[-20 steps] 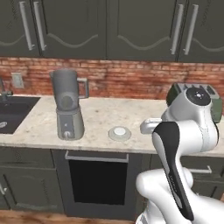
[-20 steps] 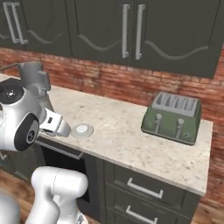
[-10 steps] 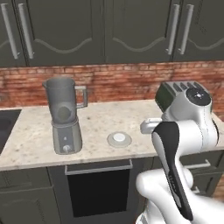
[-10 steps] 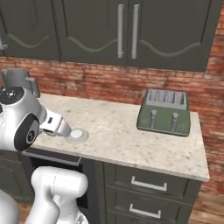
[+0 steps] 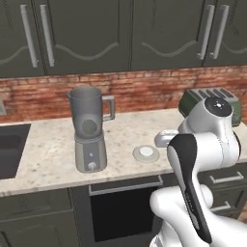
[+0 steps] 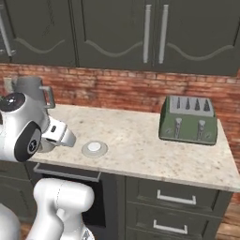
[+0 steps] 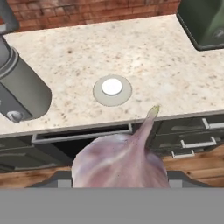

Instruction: Grab the garlic and lime from the fridge, place them in the blender, close the lid, and turn on the blender to create a marinade.

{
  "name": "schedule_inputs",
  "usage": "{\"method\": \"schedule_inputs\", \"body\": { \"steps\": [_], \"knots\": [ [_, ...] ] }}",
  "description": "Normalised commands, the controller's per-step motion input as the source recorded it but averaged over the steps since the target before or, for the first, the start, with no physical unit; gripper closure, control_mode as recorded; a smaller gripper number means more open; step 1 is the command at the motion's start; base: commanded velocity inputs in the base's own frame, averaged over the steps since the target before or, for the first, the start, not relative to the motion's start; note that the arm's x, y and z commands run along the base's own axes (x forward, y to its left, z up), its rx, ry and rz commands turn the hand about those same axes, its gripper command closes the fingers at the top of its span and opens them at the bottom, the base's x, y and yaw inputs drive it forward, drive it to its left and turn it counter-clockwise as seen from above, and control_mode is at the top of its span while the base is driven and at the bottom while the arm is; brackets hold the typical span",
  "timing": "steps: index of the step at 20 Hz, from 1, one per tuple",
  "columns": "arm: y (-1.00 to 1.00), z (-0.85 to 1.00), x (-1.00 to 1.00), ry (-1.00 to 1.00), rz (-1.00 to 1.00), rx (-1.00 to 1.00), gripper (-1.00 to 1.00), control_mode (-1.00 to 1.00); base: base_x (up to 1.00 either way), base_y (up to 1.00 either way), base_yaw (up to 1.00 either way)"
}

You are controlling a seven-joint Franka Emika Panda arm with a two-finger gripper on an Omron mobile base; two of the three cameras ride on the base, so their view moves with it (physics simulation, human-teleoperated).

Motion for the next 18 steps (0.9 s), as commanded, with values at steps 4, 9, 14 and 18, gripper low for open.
{"method": "schedule_inputs", "body": {
  "steps": [4, 9, 14, 18],
  "knots": [
    [0.0, 0.0, 0.0, 0.0, 0.0, 0.0, 1.0, 1.0, 0.53, 0.06, 0.01],
    [0.0, 0.0, 0.0, 0.0, 0.0, 0.0, 1.0, 1.0, 0.26, 0.18, 0.03],
    [0.0, 0.0, 0.0, 0.0, 0.0, 0.0, 1.0, 1.0, 0.04, 0.14, 0.08],
    [0.0, 0.0, 0.0, 0.0, 0.0, 0.0, 1.0, 1.0, 0.04, 0.04, 0.07]
  ]
}}
